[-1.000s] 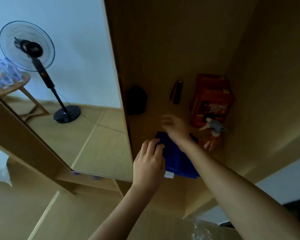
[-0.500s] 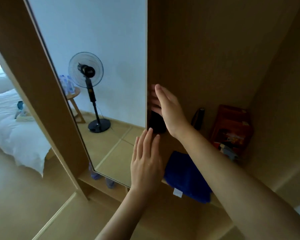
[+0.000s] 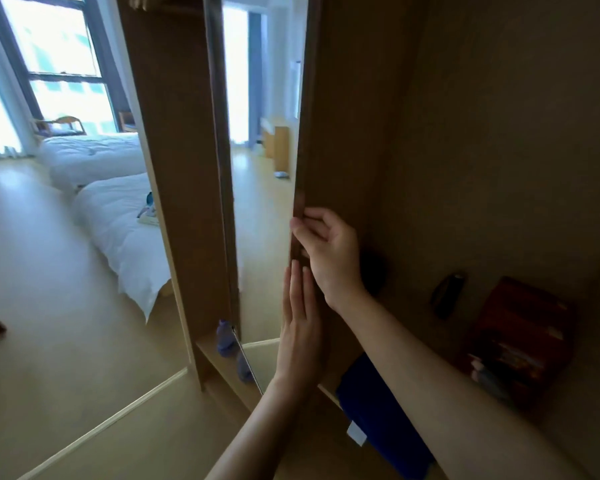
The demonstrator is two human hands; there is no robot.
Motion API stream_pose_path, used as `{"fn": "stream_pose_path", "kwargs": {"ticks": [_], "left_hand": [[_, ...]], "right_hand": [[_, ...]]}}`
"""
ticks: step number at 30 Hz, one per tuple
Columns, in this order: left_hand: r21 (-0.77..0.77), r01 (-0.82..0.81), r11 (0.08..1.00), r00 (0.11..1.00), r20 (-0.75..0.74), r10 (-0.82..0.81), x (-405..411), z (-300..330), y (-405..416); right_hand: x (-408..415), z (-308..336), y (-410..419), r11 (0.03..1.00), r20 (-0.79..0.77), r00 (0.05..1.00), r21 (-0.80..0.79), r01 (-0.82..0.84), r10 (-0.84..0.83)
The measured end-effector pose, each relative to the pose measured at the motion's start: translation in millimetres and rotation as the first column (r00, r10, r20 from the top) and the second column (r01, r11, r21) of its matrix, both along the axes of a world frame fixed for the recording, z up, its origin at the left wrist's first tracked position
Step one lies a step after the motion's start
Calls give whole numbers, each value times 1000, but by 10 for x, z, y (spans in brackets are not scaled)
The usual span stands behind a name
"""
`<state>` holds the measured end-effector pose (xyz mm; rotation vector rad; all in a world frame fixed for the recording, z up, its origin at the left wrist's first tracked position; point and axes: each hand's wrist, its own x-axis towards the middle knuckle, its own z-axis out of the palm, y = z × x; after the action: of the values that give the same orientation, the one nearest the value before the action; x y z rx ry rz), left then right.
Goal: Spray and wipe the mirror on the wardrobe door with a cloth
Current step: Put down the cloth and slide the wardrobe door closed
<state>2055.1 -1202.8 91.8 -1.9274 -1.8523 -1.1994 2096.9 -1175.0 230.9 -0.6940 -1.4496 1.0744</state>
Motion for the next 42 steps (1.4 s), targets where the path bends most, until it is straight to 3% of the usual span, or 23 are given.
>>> {"fn": "stream_pose_path", "kwargs": {"ticks": [3, 6, 11, 14, 17, 20, 26, 34, 42], "left_hand": [[96, -63, 993, 995, 86, 55, -123, 49, -71], [89, -84, 993, 988, 136, 71, -264, 63, -117], [102, -107, 989, 990, 107, 96, -512, 21, -148], [124, -97, 988, 993, 83, 87, -664, 38, -203], [141, -114, 983, 993, -9, 116, -792, 79, -224], [194, -129, 972, 988, -59, 143, -942, 215, -218], [238, -121, 964, 953, -244, 179, -1259, 438, -232], [292, -114, 950, 861, -448, 241, -1343, 539, -116], [320, -139, 937, 875, -404, 268, -1336, 482, -2]], "right_hand": [[-97, 3, -79, 999, -16, 1000, 49, -24, 25], [-222, -9, -118, 996, 3, 1000, 88, -28, 28], [-455, -79, -174, 946, 191, 974, 318, 57, -123], [-588, 45, -149, 770, 183, 928, 621, 145, -323], [-723, 316, -71, 534, 176, 869, 838, 114, -463], [-843, 616, 16, 354, 169, 806, 934, 54, -568], [-906, 1005, 200, 92, 102, 547, 995, -46, -831], [-983, 1086, 165, 45, -3, 463, 995, 93, -886], [-1013, 1075, 195, 9, -31, 427, 996, 91, -904]]}}
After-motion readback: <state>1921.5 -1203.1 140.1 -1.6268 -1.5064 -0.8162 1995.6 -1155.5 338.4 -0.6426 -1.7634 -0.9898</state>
